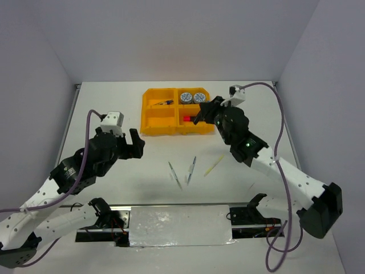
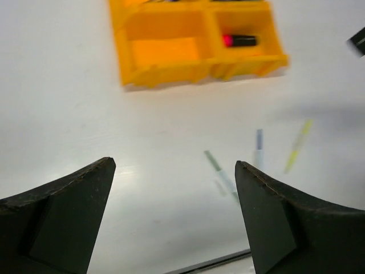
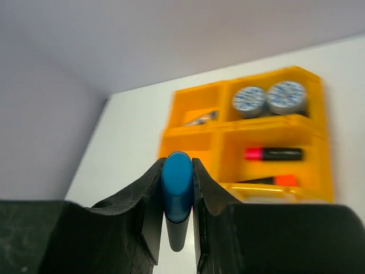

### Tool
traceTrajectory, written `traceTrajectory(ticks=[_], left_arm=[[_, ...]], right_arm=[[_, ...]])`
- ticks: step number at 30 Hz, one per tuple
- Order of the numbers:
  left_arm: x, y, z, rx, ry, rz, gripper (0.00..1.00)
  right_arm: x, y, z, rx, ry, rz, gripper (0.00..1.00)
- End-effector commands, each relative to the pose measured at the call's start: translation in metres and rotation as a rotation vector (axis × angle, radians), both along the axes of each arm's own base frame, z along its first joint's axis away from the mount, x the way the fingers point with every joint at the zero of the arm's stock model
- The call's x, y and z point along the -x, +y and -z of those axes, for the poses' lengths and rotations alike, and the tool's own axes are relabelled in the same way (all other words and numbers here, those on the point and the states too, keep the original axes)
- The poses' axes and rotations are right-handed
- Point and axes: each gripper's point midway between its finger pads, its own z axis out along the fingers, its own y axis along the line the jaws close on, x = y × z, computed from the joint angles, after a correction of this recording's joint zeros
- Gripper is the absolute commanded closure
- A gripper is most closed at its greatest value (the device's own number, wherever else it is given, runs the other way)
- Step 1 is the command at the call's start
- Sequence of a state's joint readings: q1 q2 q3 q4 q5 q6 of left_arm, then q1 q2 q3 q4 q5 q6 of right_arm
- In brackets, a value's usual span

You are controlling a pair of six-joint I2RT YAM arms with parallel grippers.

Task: Sort the stationery into containers
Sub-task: Place the pen in the storage box.

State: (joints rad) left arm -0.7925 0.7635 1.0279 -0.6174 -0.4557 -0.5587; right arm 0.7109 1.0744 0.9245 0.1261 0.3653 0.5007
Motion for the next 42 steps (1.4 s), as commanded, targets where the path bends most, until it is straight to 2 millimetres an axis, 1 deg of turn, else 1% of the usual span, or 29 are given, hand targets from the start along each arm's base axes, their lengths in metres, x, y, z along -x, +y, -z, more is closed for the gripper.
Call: traceTrajectory(ticks=[1,3,4,6,7,9,10,11,12,13,14,15,16,20,21,22,27,29,35,42], left_arm=[[0.011,0.065,0.02,-0.178,0.008,-0.204,0.01],[0.012,0.065,0.027,-0.171,-0.011,-0.188,0.01],[0.012,0.064,0.033,-0.157,-0.022,-0.182,0.01],[0.015,0.059,0.032,-0.139,-0.017,-0.149,0.01],[0.015,0.058,0.032,-0.135,-0.021,-0.144,0.01],[0.013,0.056,0.036,-0.145,-0.014,-0.146,0.01],[0.011,0.054,0.04,-0.162,0.004,-0.144,0.01],[0.01,0.054,0.043,-0.176,0.015,-0.146,0.01],[0.008,0.051,0.048,-0.194,0.032,-0.137,0.01],[0.007,0.049,0.05,-0.202,0.04,-0.133,0.01],[0.007,0.048,0.051,-0.21,0.045,-0.13,0.01],[0.006,0.046,0.054,-0.223,0.059,-0.123,0.01],[0.005,0.046,0.055,-0.226,0.062,-0.125,0.01],[0.006,0.045,0.054,-0.224,0.06,-0.118,0.01],[0.007,0.046,0.052,-0.212,0.05,-0.117,0.01],[0.007,0.047,0.051,-0.208,0.043,-0.118,0.01],[0.01,0.047,0.046,-0.178,0.024,-0.109,0.01],[0.01,0.046,0.048,-0.184,0.027,-0.101,0.01],[0.008,0.041,0.055,-0.208,0.052,-0.083,0.01],[0.008,0.04,0.055,-0.207,0.053,-0.082,0.01]], right_arm=[[-0.039,-0.037,0.027,-0.046,0.15,0.278,1.0],[-0.053,-0.044,0.03,-0.093,0.166,0.358,1.0],[-0.064,-0.044,0.034,-0.099,0.175,0.392,1.0],[-0.074,-0.048,0.033,-0.151,0.175,0.46,1.0],[-0.083,-0.045,0.037,-0.156,0.184,0.475,1.0],[-0.093,-0.043,0.038,-0.195,0.198,0.507,1.0],[-0.1,-0.041,0.049,-0.181,0.218,0.533,1.0],[-0.105,-0.039,0.045,-0.213,0.229,0.549,1.0],[-0.111,-0.036,0.059,-0.207,0.259,0.57,1.0],[-0.115,-0.034,0.056,-0.218,0.271,0.579,1.0],[-0.118,-0.031,0.06,-0.239,0.288,0.59,1.0],[-0.123,-0.03,0.069,-0.236,0.319,0.607,1.0],[-0.126,-0.027,0.069,-0.237,0.321,0.603,1.0],[-0.132,-0.021,0.084,-0.226,0.356,0.595,1.0],[-0.131,-0.02,0.091,-0.222,0.364,0.592,1.0],[-0.132,-0.018,0.09,-0.236,0.356,0.583,1.0],[-0.133,-0.018,0.101,-0.234,0.381,0.594,1.0],[-0.133,-0.018,0.105,-0.223,0.4,0.603,1.0],[-0.129,-0.027,0.117,-0.241,0.425,0.644,1.0],[-0.126,-0.034,0.123,-0.264,0.443,0.67,1.0]])
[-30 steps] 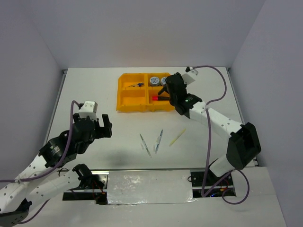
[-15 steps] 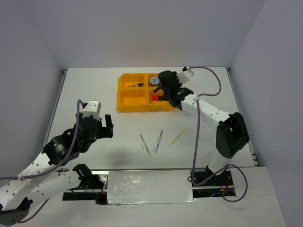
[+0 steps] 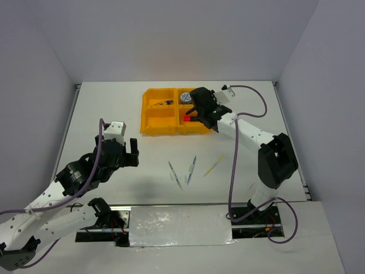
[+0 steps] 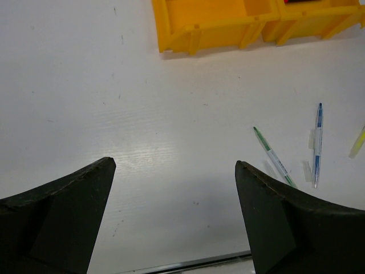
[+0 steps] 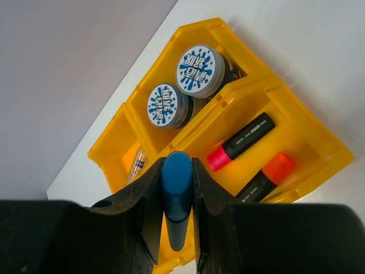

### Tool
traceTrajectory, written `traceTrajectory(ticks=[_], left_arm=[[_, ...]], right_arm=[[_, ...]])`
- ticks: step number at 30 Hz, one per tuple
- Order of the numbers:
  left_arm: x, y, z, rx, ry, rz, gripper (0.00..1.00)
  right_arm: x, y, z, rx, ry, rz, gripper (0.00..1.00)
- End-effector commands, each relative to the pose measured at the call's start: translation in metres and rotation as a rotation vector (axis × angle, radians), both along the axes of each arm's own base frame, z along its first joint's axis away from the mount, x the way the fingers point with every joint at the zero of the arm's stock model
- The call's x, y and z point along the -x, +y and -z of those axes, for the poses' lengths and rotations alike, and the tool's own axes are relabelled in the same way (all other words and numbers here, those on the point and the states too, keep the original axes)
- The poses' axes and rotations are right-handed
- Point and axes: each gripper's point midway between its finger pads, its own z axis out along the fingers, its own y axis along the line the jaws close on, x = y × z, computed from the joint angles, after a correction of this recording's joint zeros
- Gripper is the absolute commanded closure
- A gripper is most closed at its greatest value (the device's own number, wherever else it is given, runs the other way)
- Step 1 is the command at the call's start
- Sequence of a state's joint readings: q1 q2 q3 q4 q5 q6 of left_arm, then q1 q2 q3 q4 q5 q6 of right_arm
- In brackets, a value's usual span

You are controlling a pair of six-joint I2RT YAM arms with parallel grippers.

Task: Sort the stationery into containers
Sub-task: Place the pen in the storage box.

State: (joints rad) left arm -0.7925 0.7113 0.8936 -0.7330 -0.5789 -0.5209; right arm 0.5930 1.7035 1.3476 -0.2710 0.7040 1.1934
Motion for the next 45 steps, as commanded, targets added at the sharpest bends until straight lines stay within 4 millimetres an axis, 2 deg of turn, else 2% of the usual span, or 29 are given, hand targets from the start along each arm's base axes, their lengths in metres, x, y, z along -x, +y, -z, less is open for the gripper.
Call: traceTrajectory(ticks=[1,10,16,25,28,29,31,32,34,35,38,41,42,44,45], left_arm=[[-0.003,-0.002,-0.007,0.009,-0.033,0.012,0.01],[-0.005,-0.003,-0.001,-0.012,-0.012,0.008,0.01],[-0.006,-0.007,0.002,-0.021,-0.001,0.024,0.01],[-0.006,-0.01,0.005,-0.027,0.011,0.038,0.01],[-0.006,-0.01,0.003,-0.025,0.006,0.043,0.01],[-0.006,-0.01,0.002,-0.021,0.003,0.043,0.01],[-0.006,-0.01,0.004,-0.026,0.008,0.045,0.01],[-0.006,-0.011,0.004,-0.027,0.008,0.047,0.01],[-0.007,-0.011,0.005,-0.032,0.014,0.045,0.01],[-0.007,-0.011,0.005,-0.033,0.016,0.046,0.01],[-0.007,-0.012,0.006,-0.035,0.019,0.044,0.01],[-0.007,-0.01,0.005,-0.033,0.015,0.038,0.01],[-0.007,-0.01,0.004,-0.033,0.012,0.037,0.01],[-0.007,-0.009,0.004,-0.031,0.011,0.033,0.01],[-0.007,-0.009,0.003,-0.029,0.008,0.031,0.01]], right_arm=[[0.0,-0.015,-0.005,-0.014,-0.016,0.068,1.0],[-0.007,-0.014,0.004,-0.009,-0.001,0.069,1.0],[-0.011,-0.015,0.018,-0.018,0.023,0.106,0.98],[-0.031,-0.006,0.041,-0.005,0.067,0.107,0.94],[-0.028,-0.003,0.05,0.005,0.091,0.076,0.84],[-0.03,0.0,0.047,-0.011,0.071,0.065,0.72],[-0.027,0.003,0.045,-0.028,0.046,0.029,0.57],[-0.025,0.002,0.044,-0.033,0.04,0.023,0.46],[-0.021,0.001,0.037,-0.04,0.029,0.011,0.34],[-0.021,0.003,0.033,-0.04,0.022,-0.001,0.23],[-0.02,0.005,0.015,-0.027,0.005,-0.038,0.03],[-0.016,0.009,-0.011,0.023,-0.021,-0.119,0.01],[-0.013,0.01,-0.032,0.03,-0.051,-0.155,0.0],[0.001,0.006,-0.039,0.127,-0.007,-0.236,0.0],[0.009,0.001,-0.053,0.136,-0.004,-0.238,0.0]])
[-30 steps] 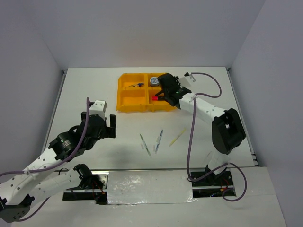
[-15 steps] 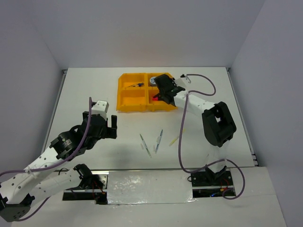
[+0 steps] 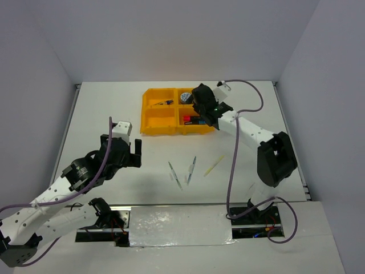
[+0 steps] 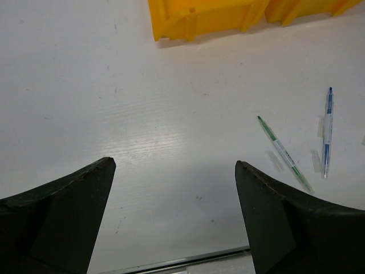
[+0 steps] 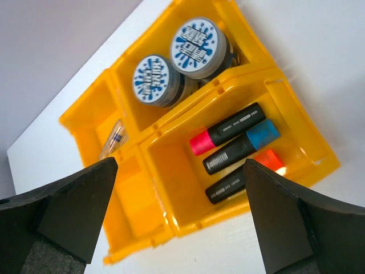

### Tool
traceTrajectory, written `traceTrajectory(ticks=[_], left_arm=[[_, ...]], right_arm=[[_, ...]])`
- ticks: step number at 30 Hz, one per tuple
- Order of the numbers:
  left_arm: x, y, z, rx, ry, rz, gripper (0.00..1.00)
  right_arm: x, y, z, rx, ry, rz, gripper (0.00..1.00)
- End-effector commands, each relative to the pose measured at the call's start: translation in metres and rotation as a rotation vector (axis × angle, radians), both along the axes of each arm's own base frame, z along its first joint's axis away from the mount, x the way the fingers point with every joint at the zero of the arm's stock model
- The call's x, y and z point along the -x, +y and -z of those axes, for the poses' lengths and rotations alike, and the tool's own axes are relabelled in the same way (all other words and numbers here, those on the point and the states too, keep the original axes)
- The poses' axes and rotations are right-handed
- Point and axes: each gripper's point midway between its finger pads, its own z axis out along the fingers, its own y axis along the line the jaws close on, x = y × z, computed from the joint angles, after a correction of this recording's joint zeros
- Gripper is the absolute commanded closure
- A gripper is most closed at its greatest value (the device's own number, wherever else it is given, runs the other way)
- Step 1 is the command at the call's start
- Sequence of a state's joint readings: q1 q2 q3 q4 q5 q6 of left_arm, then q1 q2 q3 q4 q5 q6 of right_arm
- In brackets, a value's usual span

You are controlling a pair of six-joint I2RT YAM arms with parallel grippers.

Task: Sort the stationery into containers
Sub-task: Place the pen in the storage box.

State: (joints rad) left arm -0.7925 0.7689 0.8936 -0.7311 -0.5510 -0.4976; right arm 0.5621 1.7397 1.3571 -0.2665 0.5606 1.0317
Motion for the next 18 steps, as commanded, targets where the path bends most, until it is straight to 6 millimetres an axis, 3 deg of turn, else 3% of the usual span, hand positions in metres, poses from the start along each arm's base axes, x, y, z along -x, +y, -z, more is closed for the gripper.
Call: traceTrajectory(ticks=[1,3,7,8,10,13,15,18], left_arm=[[-0.004,-0.001,-0.01,0.02,-0.039,-0.001,0.01],[-0.004,-0.001,-0.009,0.02,-0.039,-0.001,0.01],[-0.004,-0.001,-0.008,0.016,-0.034,0.0,0.01],[-0.004,-0.002,-0.007,0.015,-0.031,0.001,0.01],[-0.005,-0.002,-0.006,0.01,-0.025,0.001,0.01],[-0.005,-0.003,-0.005,0.006,-0.02,0.001,0.01],[-0.005,-0.003,-0.004,0.003,-0.015,0.003,0.01],[-0.005,-0.003,-0.003,0.001,-0.014,-0.001,0.01]], right_arm=[[0.027,-0.019,-0.063,0.086,-0.013,-0.075,0.0],[0.048,-0.035,-0.056,0.12,0.033,-0.059,0.0],[0.101,-0.065,-0.014,0.158,0.167,-0.042,0.02],[0.112,-0.072,-0.016,0.144,0.159,-0.027,0.04],[0.147,-0.089,0.022,0.179,0.225,-0.014,0.05],[0.175,-0.092,0.034,0.177,0.224,-0.007,0.11],[0.193,-0.099,0.054,0.188,0.252,0.018,0.15],[0.21,-0.094,0.08,0.163,0.299,-0.015,0.24]])
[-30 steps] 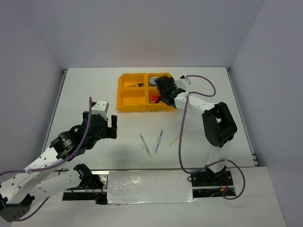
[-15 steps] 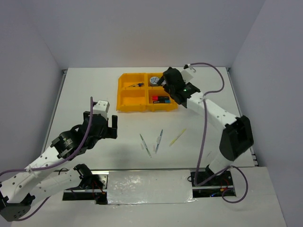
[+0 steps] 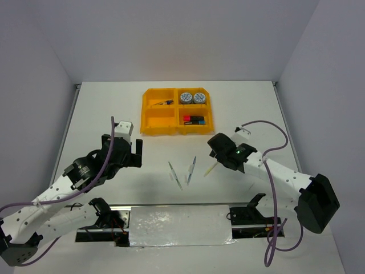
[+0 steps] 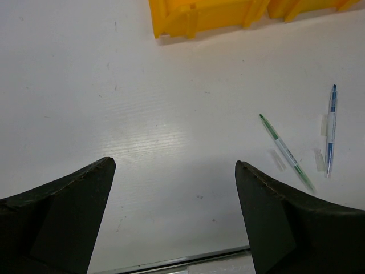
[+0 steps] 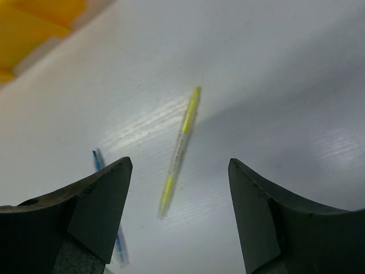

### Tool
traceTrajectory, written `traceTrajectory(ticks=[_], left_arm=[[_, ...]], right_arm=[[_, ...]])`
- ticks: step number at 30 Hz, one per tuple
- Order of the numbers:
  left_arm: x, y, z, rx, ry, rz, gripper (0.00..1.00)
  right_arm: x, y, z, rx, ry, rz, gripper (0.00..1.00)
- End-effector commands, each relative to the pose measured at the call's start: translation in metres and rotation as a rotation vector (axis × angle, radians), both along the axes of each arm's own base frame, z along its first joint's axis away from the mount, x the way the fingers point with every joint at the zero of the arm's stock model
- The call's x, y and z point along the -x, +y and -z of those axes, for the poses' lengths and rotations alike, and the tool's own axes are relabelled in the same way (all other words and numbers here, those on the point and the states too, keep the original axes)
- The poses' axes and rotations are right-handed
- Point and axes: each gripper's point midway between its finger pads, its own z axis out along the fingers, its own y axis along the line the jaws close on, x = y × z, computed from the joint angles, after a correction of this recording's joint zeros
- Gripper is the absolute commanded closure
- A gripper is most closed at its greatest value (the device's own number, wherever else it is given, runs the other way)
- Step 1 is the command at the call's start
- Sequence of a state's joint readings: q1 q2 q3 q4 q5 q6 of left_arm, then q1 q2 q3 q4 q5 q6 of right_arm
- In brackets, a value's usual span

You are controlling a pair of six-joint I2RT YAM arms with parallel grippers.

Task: Sort the stationery into containers
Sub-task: Place the pen in the storage box, then pick up the pen from the center of the board.

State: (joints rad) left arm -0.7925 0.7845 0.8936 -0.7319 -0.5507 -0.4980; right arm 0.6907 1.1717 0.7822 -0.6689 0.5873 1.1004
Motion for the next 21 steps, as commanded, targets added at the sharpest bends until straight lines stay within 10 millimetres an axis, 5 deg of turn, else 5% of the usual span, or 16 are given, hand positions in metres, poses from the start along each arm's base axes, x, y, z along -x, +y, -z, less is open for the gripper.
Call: traceTrajectory(ticks=[1,7,21], left_arm=[[-0.004,-0.002,-0.006,0.011,-0.025,-0.001,0.01],[-0.002,-0.002,-0.011,0.035,-0.041,0.009,0.01],[-0.001,-0.004,-0.011,0.038,-0.041,0.022,0.01]], right_arm=[[0.013,-0.003,0.012,-0.03,0.003,0.053,0.24],[0.024,0.007,0.044,-0.008,0.084,0.046,0.32],[0.024,0.044,0.076,0.112,0.213,0.067,0.47]])
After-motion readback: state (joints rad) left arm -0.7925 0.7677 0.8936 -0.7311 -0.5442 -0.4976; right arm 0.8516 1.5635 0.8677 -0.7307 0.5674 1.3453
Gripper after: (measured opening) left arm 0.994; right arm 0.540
